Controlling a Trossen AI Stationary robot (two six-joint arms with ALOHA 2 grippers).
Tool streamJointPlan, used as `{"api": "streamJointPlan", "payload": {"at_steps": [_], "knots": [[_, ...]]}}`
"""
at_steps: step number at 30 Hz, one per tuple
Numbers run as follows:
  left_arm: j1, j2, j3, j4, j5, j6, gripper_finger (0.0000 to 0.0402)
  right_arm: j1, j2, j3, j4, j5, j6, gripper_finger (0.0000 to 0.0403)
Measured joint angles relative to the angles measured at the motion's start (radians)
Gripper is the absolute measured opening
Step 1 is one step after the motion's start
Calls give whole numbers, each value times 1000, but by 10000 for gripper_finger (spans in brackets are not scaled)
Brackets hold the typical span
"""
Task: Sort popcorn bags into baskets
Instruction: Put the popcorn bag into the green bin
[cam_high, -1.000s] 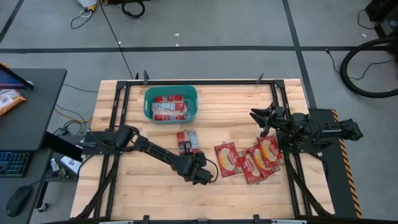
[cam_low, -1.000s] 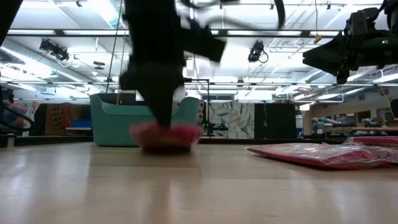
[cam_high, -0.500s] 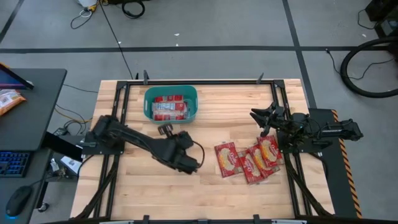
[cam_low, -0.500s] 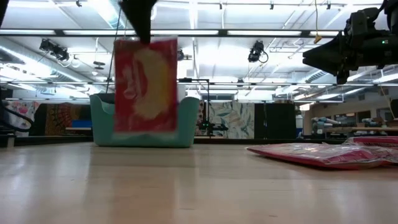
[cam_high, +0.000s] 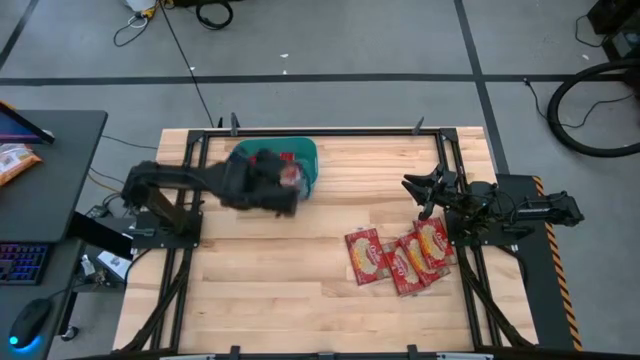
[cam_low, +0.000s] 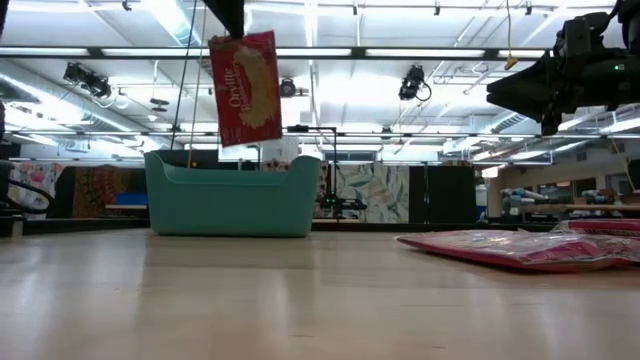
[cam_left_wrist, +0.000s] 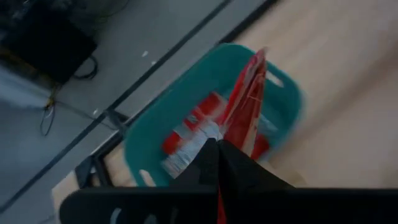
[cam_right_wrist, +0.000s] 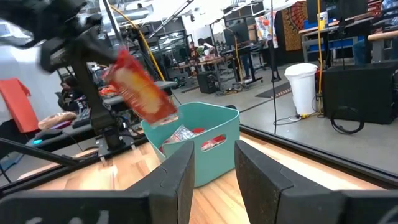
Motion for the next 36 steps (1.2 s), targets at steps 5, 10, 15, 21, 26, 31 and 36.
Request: {"api": "streamJointPlan", "payload": {"at_steps": [5, 10, 15, 21, 26, 31, 36], "knots": [[178, -27, -63, -1, 58, -2, 0, 0, 0, 0, 0, 0, 0, 119], [332, -23, -169, 0, 124, 25, 3, 0, 0, 0, 0, 0, 0, 119], [465, -23, -224, 8, 175, -8, 4, 0, 0, 0, 0, 0, 0, 119], [505, -23, -284, 221, 256, 48, 15, 0, 0, 0, 0, 0, 0, 119], [479, -23, -349, 457, 302, 140, 51, 0, 0, 0, 0, 0, 0, 119], [439, -24, -367, 628, 351, 310, 103, 0, 0, 0, 0, 0, 0, 119], [323, -69, -368, 710, 344, 564, 126, 0, 0, 0, 0, 0, 0, 119]]}}
